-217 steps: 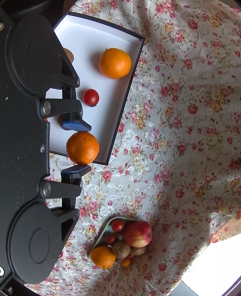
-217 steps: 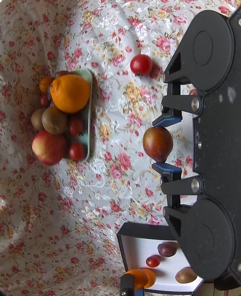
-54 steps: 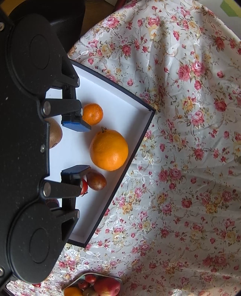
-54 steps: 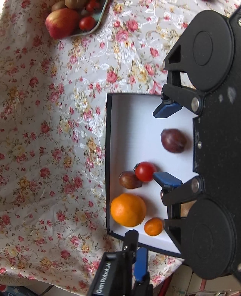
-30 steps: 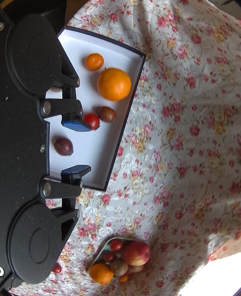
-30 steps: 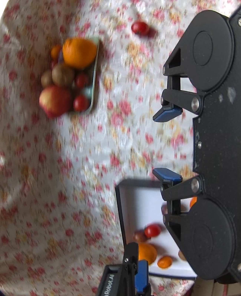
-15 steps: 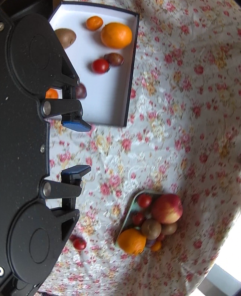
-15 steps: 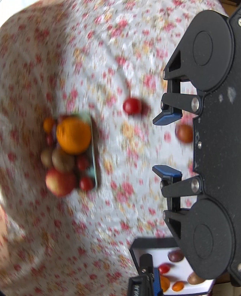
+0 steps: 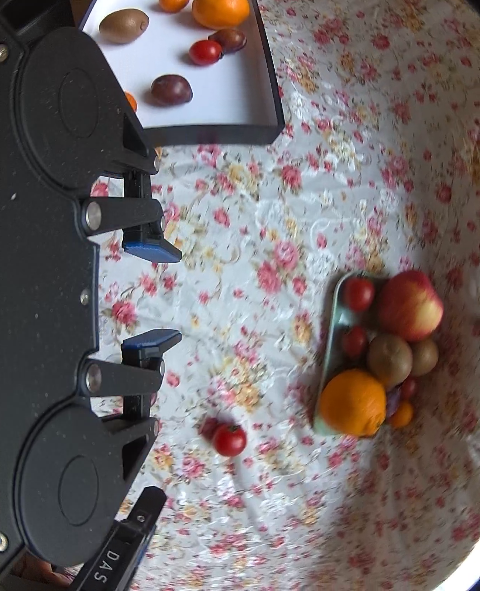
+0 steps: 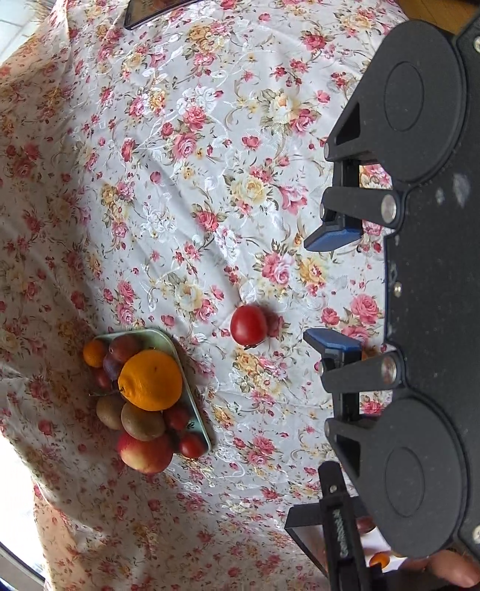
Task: Organize fruits
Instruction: 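Move both open tools from the box toward the remaining loose fruits, then grasp a dark plum with the left tool while the right tool grasps a cherry tomato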
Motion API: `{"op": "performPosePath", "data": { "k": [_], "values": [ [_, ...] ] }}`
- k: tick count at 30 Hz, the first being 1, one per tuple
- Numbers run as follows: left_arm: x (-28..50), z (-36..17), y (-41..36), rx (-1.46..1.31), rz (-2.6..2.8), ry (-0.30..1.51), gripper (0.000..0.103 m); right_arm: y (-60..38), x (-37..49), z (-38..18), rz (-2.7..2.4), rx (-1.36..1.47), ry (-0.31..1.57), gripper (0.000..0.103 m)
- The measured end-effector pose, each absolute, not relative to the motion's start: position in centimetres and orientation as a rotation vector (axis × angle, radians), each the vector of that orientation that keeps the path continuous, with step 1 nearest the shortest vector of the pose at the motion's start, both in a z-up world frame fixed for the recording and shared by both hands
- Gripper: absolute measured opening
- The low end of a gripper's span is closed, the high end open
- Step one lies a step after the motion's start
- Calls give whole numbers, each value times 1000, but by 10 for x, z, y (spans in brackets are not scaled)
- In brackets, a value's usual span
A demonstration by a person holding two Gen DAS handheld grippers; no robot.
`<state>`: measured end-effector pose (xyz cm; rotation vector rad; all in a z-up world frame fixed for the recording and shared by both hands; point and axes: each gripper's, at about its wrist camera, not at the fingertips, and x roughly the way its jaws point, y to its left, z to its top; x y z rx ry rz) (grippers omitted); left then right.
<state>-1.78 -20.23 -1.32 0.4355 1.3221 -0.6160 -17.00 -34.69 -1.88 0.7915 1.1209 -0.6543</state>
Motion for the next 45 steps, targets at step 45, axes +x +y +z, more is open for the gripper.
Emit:
{"op": "performPosePath", "data": {
  "k": [45],
  "values": [
    [-82,-77,-260,621,-751,1347,48,-376,-196,-35,-687,1000,1158,49]
  ]
}}
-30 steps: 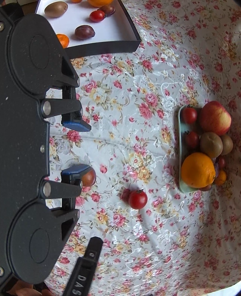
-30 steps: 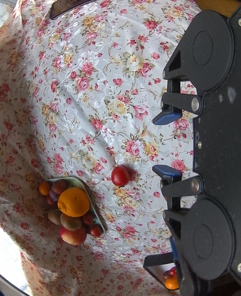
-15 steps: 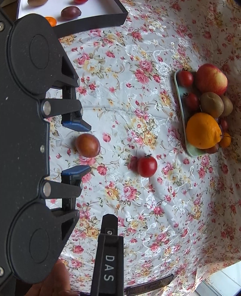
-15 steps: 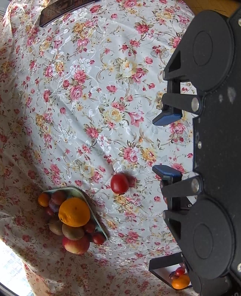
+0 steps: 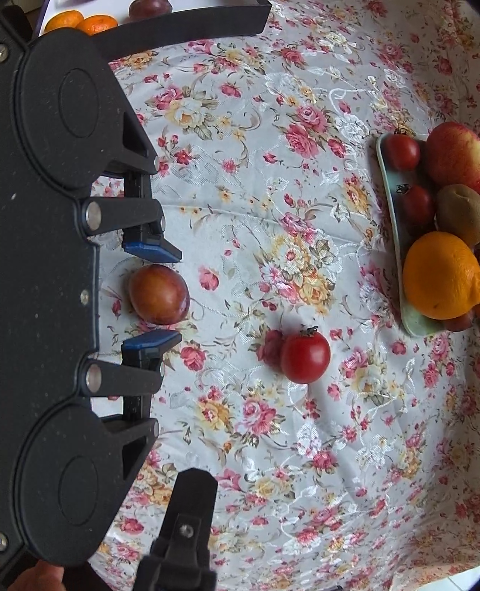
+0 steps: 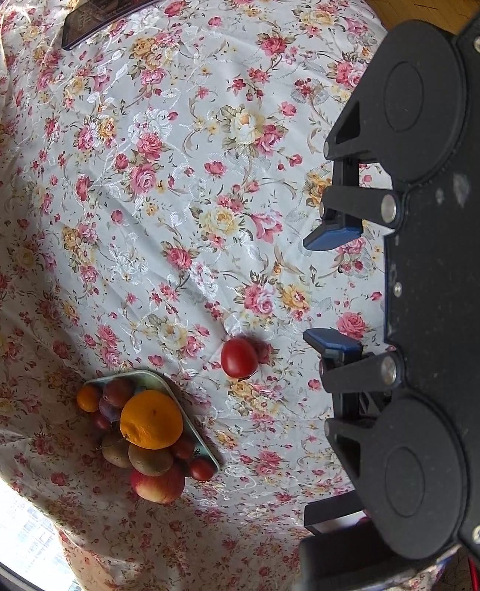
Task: Organize fruits
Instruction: 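Grasp a dark plum with the left tool while the right tool grasps a cherry tomato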
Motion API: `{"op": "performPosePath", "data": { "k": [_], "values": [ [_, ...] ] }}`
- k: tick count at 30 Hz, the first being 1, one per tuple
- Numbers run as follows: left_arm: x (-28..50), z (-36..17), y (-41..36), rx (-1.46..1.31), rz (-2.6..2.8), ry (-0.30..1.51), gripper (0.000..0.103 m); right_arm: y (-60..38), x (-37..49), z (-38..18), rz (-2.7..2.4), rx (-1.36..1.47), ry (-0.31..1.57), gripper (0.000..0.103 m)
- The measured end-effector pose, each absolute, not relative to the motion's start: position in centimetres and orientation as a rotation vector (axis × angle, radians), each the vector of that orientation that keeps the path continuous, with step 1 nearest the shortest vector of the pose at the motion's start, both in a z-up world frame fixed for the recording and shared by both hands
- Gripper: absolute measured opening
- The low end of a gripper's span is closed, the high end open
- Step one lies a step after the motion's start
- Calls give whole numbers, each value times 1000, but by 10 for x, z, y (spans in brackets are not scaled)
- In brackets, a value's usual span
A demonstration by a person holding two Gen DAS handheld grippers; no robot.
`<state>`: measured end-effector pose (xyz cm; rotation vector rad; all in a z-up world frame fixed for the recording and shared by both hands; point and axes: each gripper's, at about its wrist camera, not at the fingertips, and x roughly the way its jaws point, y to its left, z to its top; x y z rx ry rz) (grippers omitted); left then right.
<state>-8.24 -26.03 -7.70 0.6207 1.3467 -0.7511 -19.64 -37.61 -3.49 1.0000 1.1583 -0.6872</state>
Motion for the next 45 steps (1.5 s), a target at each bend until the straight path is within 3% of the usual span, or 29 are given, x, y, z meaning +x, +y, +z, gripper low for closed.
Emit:
{"op": "performPosePath", "data": {
  "k": [1,17,45],
  "values": [
    [-83,-80,-261,624,-746,1349,43,-377,-197,-35,-689,1005,1157,50],
    [-33,-20,-247,542,-569,1232,43,-392,-188,-41,-742,1082,1124,50],
    [20,-15,-182,411,-498,1304,43,-367,-97,-78,-802,964,1070,52]
  ]
}}
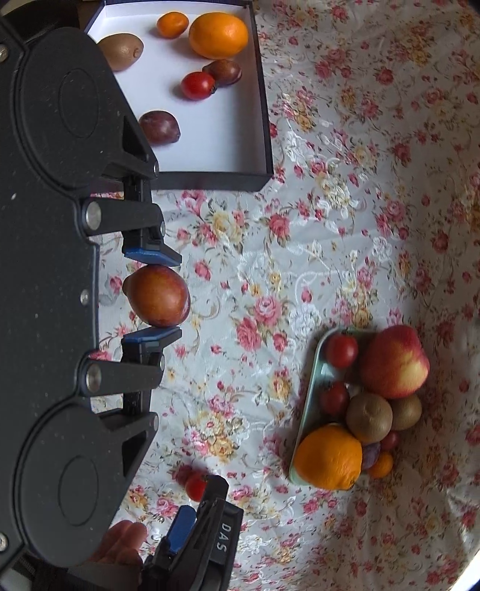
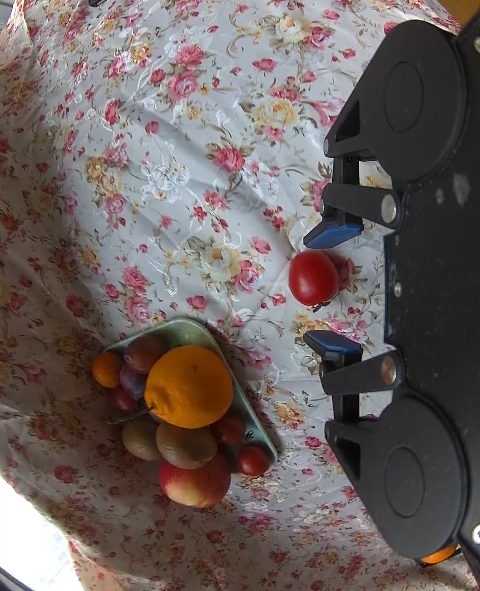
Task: Organize fruits
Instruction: 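Grasp a dark plum with the left tool while the right tool grasps a cherry tomato, then carry the plum and tomato into the white box and open both tools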
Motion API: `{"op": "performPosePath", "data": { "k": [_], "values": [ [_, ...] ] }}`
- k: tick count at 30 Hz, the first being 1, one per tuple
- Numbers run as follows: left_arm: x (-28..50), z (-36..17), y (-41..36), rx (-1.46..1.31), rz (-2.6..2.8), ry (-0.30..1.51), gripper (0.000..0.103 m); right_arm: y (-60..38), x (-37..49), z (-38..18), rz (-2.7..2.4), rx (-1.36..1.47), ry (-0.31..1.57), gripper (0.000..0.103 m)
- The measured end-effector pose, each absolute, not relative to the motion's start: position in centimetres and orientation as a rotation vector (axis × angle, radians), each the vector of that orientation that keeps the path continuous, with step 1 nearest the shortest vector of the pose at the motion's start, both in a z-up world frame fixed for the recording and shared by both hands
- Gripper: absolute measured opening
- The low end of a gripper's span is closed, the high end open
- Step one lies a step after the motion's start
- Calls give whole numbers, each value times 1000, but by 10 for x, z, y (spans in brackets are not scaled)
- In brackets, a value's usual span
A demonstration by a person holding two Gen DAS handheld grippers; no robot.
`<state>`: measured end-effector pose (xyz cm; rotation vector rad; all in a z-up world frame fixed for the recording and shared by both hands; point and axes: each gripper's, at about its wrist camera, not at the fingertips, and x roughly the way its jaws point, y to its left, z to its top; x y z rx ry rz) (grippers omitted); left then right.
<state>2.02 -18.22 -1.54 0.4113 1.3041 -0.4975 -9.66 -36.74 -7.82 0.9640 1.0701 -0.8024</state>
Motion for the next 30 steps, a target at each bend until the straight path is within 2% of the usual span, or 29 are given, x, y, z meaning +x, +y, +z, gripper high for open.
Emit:
{"op": "performPosePath", "data": {
  "k": [6,8,18,30],
  "values": [
    [30,-14,-172,376,-480,1313,43,-361,-87,-94,-848,849,1116,52],
    [33,-14,-169,360,-477,1322,43,-357,-87,-95,-826,824,1096,42],
    [43,-8,-163,303,-457,1330,43,-349,-98,-75,-874,781,1009,41],
    [62,1,-133,248,-372,1304,43,-306,-92,-21,-727,747,939,41]
  ]
}}
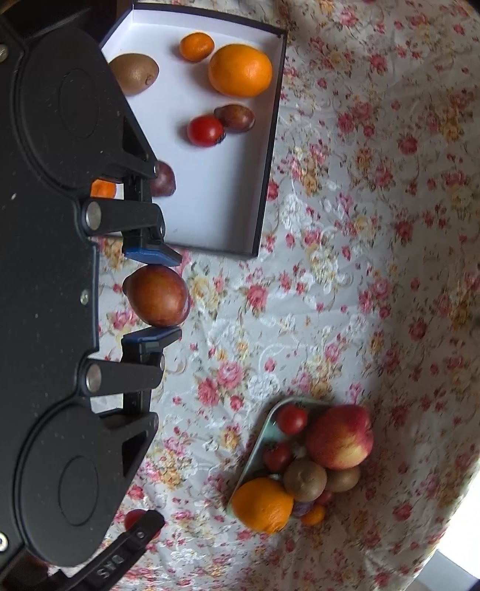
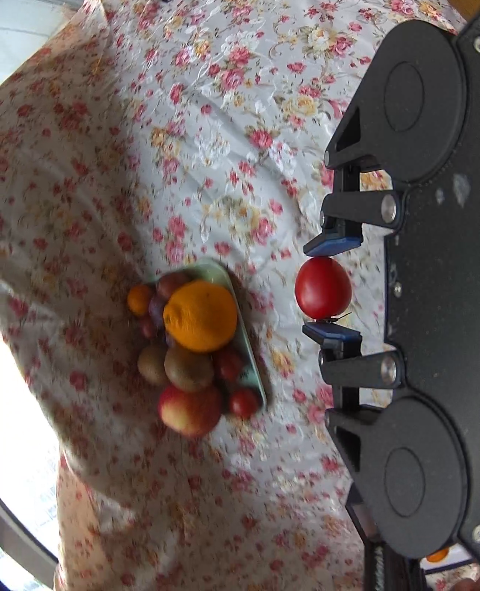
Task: Organize fruits
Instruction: 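Carry the plum and tomato into the white box and open both tools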
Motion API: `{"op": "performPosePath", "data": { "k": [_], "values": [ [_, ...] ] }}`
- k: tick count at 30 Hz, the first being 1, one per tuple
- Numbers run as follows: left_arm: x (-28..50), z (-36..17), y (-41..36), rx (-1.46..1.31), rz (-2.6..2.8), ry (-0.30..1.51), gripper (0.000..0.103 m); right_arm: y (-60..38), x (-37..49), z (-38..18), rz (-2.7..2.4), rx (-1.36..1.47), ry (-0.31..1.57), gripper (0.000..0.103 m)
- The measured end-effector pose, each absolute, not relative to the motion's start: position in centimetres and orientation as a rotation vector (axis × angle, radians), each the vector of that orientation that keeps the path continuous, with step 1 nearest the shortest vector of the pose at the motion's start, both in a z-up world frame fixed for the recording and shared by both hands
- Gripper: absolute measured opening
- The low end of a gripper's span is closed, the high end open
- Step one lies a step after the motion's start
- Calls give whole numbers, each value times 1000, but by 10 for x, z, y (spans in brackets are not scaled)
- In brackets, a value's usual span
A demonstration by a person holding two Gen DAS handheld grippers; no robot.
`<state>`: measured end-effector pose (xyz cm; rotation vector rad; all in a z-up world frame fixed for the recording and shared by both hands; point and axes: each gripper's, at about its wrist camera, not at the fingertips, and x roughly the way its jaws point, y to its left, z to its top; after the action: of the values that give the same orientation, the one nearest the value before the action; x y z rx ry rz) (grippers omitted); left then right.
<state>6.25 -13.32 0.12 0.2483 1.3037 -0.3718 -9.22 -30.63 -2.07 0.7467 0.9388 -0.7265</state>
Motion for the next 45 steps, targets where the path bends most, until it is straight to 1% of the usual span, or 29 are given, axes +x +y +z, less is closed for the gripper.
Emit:
{"op": "performPosePath", "data": {
  "k": [10,21,32,37,41,45],
  "values": [
    [94,3,-89,215,-250,1277,43,-261,-52,-13,-573,721,943,41],
    [121,1,-41,169,-181,1284,43,-211,-8,-18,-454,690,974,41],
    [145,-6,14,136,-95,1301,43,-168,27,-10,-312,725,942,41],
    [150,-9,26,124,-85,1310,43,-156,35,-10,-244,767,938,41],
    [152,-9,31,115,-96,1318,44,-148,38,-9,-224,775,921,43],
    [151,-7,33,101,-115,1300,44,-143,38,-5,-202,745,906,44]
  ]
}}
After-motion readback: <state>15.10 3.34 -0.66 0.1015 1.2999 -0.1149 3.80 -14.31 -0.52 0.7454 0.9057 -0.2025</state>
